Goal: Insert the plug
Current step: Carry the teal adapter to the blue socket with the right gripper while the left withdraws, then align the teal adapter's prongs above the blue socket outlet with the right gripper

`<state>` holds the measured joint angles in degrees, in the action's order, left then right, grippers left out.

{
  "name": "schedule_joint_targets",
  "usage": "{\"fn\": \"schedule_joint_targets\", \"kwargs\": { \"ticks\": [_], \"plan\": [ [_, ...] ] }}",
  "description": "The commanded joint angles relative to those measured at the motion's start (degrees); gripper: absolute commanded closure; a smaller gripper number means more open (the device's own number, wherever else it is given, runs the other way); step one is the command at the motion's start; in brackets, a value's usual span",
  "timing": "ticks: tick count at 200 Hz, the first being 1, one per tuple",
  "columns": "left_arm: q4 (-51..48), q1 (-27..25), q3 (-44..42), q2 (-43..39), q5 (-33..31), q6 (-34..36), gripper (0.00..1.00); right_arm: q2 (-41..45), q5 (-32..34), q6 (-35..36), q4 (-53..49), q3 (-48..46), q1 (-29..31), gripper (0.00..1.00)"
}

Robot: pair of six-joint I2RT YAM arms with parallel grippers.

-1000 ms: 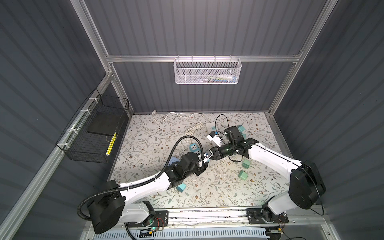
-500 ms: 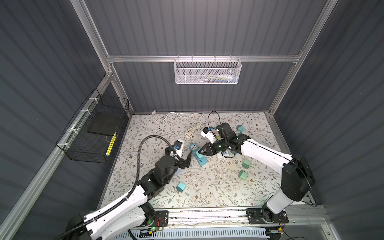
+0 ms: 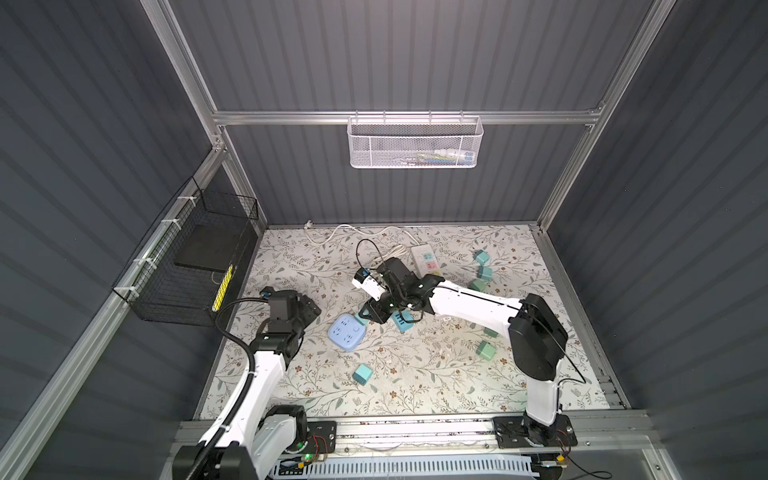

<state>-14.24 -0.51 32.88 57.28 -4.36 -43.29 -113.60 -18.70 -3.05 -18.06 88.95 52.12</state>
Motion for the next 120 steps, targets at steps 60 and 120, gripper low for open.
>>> {"fn": "schedule_joint_targets", "kwargs": {
  "ticks": [60, 120],
  "plan": [
    [-3.5, 6.5, 1.2, 5.2, 9.9, -3.1, 0.17, -12.9, 9.6, 6.2, -6.1, 16.2, 4.3, 0.91],
    [-4.8, 8.3, 1.3, 4.8, 8.9, -1.9, 0.15, -16.2, 10.6, 6.2, -10.1, 20.2, 5.2, 0.92]
  ]
}}
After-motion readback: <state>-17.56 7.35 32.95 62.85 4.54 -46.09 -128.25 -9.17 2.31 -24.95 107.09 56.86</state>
